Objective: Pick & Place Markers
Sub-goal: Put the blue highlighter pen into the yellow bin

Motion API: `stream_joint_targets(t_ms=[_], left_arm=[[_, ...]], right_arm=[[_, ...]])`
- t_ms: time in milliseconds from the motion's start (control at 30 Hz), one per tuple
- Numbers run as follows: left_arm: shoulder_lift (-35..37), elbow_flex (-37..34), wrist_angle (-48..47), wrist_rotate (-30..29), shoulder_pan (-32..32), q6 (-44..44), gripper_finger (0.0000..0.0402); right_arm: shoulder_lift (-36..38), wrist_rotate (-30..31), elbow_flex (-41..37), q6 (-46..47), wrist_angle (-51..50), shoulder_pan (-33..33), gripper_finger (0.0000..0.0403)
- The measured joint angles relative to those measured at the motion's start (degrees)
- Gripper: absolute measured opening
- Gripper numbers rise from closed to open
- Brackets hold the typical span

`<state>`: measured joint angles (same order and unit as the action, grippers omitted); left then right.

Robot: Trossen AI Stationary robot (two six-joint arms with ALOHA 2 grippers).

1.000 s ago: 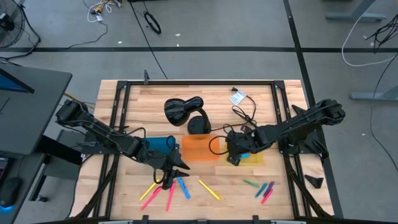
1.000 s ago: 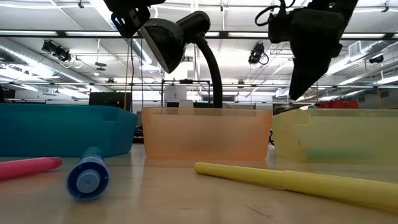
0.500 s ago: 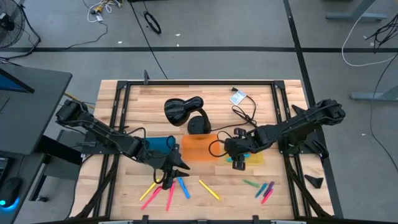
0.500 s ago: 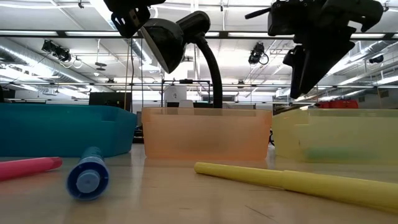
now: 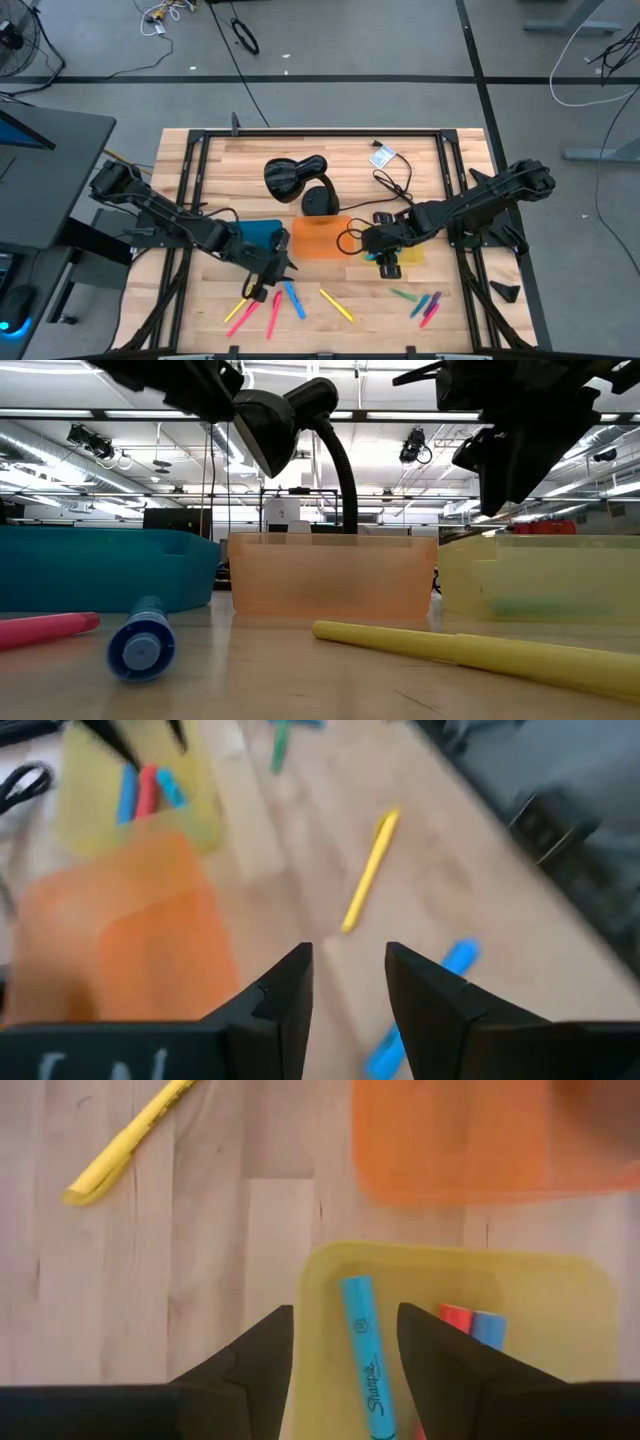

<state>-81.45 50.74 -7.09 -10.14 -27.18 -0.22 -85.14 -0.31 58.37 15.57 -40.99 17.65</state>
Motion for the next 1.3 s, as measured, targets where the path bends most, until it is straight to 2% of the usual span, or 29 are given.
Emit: stream_joint_targets(t_ms=[200, 333, 433, 800, 1067, 1200, 1300], left_arm=[[0.0, 0.0, -2.63, -2.04, 0.0, 1.41, 0.0185], [0.0, 0.0, -2.71, -0.59, -0.14, 1.36, 0.0224], [0.0, 0.0, -3.02, -0.28, -1.02, 1.84, 0.0238], [-1.95, 0.71, -5.42, -0.12, -4.25, 1.44, 0.0234], [-11.61, 10.64, -16.38, -0.1, -3.82, 5.45, 0.0234], [-16.86, 15.55, -22.12, -0.09, -3.8, 5.84, 0.0234], [-19.77, 18.07, -24.94, 1.52, -3.84, 6.87, 0.0234]], right_arm=[[0.0, -0.24, 0.0, -0.04, 0.55, 1.25, 0.018], [0.02, -0.79, 0.0, 0.24, 4.06, 2.3, 0.018], [0.02, -0.79, 0.0, 0.41, 6.69, 3.03, 0.018], [0.04, -0.75, 0.0, 3.41, 8.85, 3.65, 0.018], [0.07, -0.79, 0.0, 3.79, 8.84, 4.29, 0.018], [0.07, -1.23, 0.0, 7.82, 9.07, 4.77, 0.018], [0.07, -3.86, 0.0, 11.54, 9.61, 4.8, 0.018]])
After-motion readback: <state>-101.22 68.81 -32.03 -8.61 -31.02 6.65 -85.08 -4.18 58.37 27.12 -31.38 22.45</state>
